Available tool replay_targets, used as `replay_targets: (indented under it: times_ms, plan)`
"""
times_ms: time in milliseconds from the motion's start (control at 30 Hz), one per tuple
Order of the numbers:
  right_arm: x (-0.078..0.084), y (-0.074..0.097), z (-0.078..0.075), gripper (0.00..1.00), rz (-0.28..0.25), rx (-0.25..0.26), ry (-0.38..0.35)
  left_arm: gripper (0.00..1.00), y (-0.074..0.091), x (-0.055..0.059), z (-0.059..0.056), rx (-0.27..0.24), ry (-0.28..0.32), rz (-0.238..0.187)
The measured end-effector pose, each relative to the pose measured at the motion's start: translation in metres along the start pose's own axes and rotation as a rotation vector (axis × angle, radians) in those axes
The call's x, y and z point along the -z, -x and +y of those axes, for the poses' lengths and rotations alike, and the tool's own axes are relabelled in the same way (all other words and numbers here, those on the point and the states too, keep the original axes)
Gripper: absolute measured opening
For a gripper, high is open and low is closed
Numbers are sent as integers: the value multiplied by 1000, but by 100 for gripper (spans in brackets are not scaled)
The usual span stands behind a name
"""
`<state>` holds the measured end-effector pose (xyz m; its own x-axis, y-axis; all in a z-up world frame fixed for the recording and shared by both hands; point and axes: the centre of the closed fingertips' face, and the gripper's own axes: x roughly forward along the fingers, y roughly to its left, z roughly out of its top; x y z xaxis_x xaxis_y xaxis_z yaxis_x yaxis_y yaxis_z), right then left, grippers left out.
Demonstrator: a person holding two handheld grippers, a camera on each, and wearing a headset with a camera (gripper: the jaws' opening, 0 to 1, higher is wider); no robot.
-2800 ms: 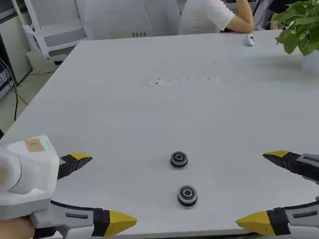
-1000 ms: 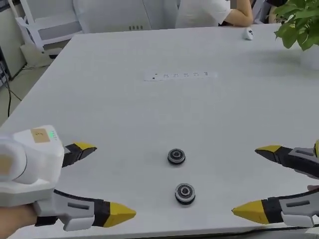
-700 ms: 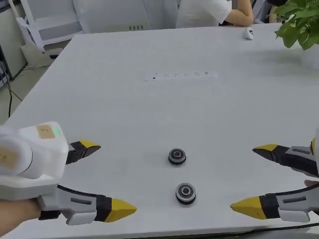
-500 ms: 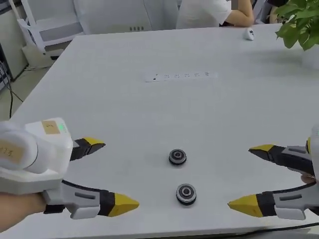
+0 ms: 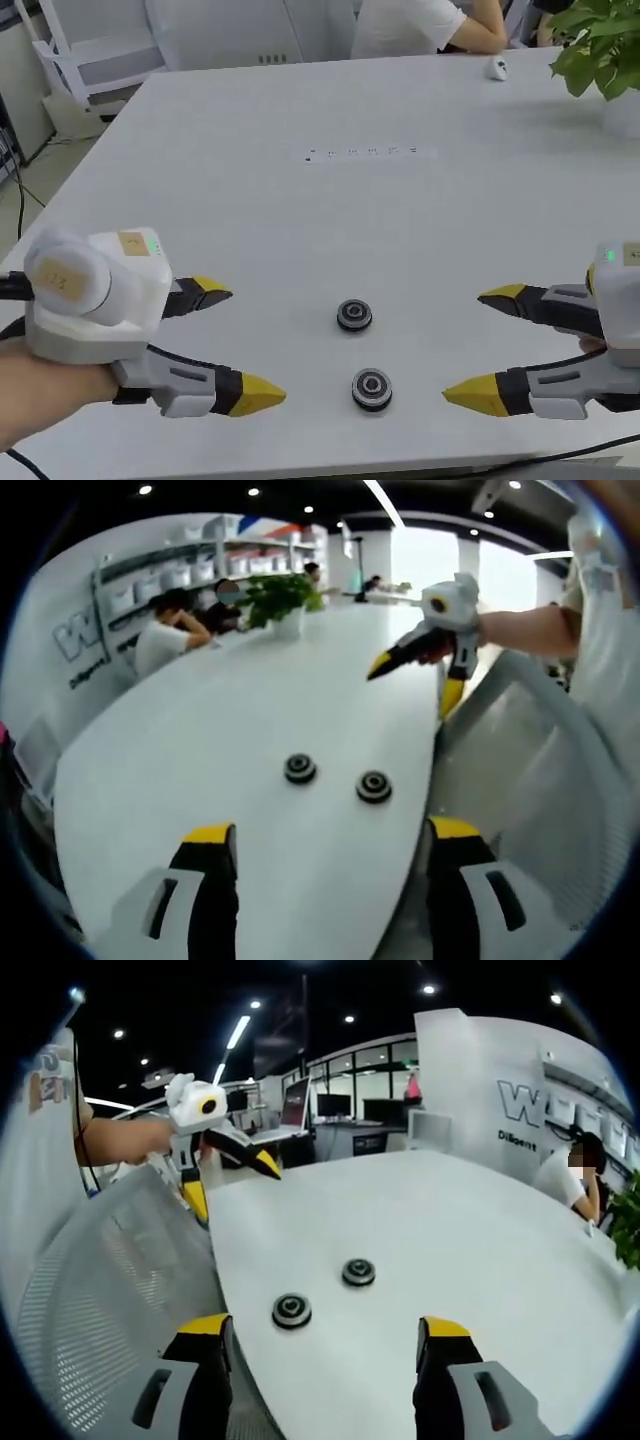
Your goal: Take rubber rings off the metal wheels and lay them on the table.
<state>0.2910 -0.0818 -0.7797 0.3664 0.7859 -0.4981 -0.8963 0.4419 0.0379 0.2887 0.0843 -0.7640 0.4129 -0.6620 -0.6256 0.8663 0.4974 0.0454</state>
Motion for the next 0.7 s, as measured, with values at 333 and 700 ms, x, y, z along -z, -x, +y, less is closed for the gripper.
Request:
replay_targets:
  times_ms: [333,700]
  plan:
    - [4,-13,7,70,20,-40,15,73,-8,0,0,23,2,9]
    - [14,-27,6,64,37,-68,24,66,-27,0,-6,68,-39,38]
